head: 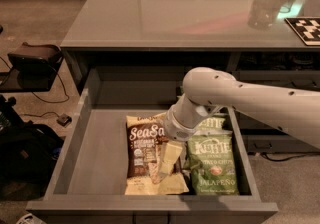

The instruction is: Pick brown chip bag from top drawer and place on counter

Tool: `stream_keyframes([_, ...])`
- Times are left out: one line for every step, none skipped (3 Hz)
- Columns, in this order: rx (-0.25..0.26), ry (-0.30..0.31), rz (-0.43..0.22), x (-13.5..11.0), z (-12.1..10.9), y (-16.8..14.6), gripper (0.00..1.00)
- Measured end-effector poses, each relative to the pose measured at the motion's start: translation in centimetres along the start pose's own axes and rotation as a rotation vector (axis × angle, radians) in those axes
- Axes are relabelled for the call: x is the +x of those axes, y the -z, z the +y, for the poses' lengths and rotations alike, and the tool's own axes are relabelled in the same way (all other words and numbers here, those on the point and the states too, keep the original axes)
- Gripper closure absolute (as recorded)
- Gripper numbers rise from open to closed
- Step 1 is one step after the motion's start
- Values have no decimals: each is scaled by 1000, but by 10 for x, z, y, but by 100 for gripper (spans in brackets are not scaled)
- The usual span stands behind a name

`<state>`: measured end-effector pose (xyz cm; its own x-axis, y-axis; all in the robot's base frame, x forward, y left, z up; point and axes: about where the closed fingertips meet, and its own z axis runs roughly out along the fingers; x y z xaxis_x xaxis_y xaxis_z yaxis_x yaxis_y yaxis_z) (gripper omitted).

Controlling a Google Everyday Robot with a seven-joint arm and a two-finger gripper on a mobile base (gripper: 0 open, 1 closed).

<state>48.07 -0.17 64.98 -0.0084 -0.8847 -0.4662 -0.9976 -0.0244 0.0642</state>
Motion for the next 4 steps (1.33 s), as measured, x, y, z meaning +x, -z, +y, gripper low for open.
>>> stream_keyframes([-50,-7,1,-5,4,-26,0])
stream_keyframes([-117,-27,-7,-4,13,-49,0])
stream_keyframes([-118,-27,-7,-6,14,-45,0])
stream_keyframes([-135,-37,-12,-6,15,-47,19])
